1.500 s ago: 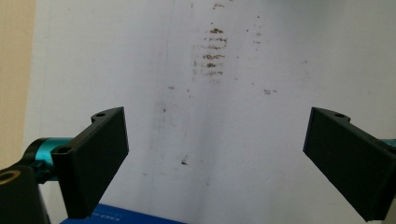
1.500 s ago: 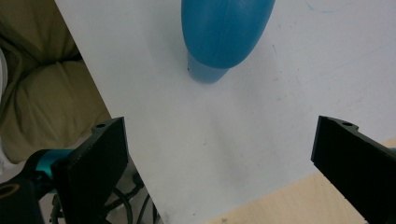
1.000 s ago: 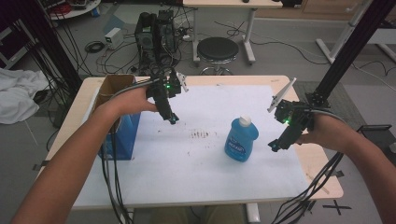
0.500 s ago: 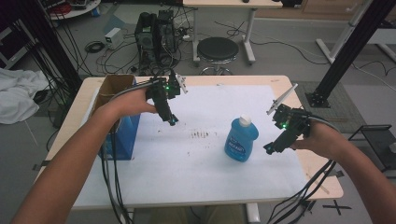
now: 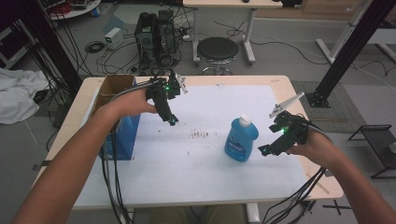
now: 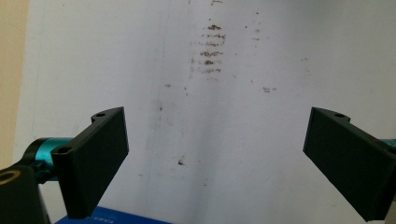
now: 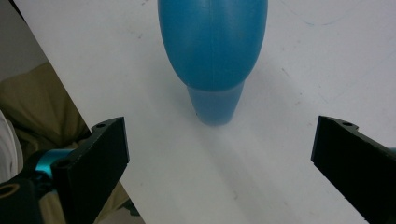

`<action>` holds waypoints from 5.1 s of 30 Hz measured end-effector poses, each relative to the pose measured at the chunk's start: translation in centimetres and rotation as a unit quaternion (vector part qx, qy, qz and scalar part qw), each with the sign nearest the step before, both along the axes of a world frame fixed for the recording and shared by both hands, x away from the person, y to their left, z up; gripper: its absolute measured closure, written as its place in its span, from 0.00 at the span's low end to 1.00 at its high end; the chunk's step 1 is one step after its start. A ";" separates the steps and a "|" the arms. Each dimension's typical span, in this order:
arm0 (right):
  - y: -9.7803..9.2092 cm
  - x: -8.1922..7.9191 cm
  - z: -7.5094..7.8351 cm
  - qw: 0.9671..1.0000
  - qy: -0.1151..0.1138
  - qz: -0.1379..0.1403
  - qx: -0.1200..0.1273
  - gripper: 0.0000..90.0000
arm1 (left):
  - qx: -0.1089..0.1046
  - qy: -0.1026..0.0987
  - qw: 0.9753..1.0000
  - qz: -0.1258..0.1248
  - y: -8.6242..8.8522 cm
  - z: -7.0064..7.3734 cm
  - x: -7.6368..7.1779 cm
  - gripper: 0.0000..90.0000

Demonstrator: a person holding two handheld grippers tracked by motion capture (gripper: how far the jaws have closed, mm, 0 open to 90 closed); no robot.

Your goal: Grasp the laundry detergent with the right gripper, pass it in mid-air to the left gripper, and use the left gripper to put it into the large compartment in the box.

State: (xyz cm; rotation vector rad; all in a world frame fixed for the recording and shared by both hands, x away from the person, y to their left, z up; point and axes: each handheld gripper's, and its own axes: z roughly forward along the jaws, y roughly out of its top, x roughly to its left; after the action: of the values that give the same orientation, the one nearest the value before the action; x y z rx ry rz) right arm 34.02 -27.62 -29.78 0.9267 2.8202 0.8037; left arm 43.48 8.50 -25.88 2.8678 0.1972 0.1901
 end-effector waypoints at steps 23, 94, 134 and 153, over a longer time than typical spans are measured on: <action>-0.7 -0.1 -3.9 0.996 -0.038 -0.001 0.076 0.03 | -0.005 -0.001 1.000 0.006 0.3 -0.4 0.1 0.07; 2.7 0.3 -9.6 0.968 -0.144 -0.020 0.203 0.21 | -0.007 0.009 1.000 0.011 0.8 -1.1 0.5 0.07; 2.7 0.3 -10.2 0.961 -0.178 -0.028 0.210 0.46 | 0.002 0.013 1.000 0.006 1.0 -1.3 0.7 0.07; 2.2 0.1 -8.2 0.961 -0.168 -0.012 0.219 0.48 | -0.015 0.013 1.000 -0.004 0.5 -0.3 -0.6 0.07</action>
State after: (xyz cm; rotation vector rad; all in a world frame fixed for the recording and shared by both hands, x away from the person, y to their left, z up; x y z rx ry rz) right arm 34.17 -25.44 -37.96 0.7708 2.3751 1.4649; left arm 42.86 8.97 -26.19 2.8427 0.1914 0.1473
